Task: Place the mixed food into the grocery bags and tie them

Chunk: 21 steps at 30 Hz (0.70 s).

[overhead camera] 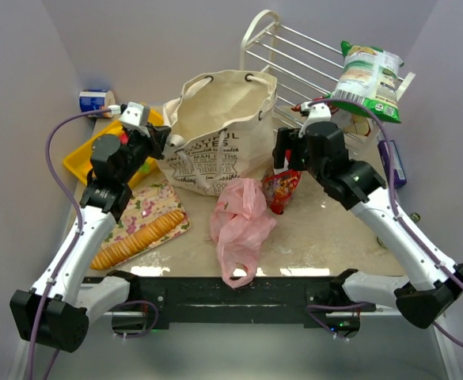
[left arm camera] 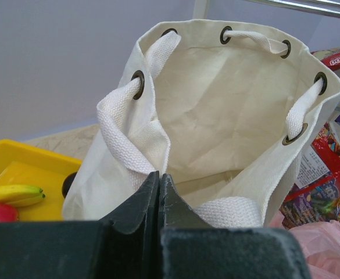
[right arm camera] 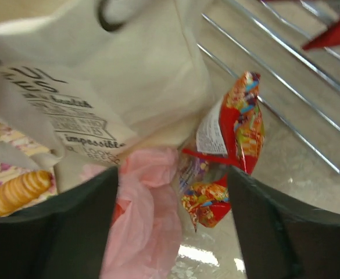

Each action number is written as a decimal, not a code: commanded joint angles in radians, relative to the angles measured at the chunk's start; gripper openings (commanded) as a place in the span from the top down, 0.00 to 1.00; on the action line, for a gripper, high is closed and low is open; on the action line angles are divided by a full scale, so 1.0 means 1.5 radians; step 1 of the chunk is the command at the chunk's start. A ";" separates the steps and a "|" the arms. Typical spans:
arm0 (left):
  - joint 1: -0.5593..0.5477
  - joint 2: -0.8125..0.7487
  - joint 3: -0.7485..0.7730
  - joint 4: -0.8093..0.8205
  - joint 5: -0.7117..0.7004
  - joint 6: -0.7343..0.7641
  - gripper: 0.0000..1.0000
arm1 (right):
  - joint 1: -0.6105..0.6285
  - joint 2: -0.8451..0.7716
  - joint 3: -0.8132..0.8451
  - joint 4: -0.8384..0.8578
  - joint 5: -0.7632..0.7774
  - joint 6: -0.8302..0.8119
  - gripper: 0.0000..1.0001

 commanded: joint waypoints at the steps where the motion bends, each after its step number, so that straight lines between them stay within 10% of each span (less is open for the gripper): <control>1: -0.002 0.001 -0.005 0.009 -0.010 0.009 1.00 | -0.001 -0.018 -0.058 0.000 0.097 0.072 0.15; 13: -0.002 0.016 -0.008 0.016 0.025 -0.007 1.00 | -0.124 0.063 -0.212 0.138 0.013 0.111 0.14; 20: -0.002 0.007 -0.013 0.023 0.030 -0.008 1.00 | -0.124 0.112 -0.270 0.222 -0.022 0.095 0.32; 21: -0.002 0.009 -0.014 0.023 0.026 -0.007 1.00 | -0.124 0.107 -0.274 0.224 -0.034 0.091 0.50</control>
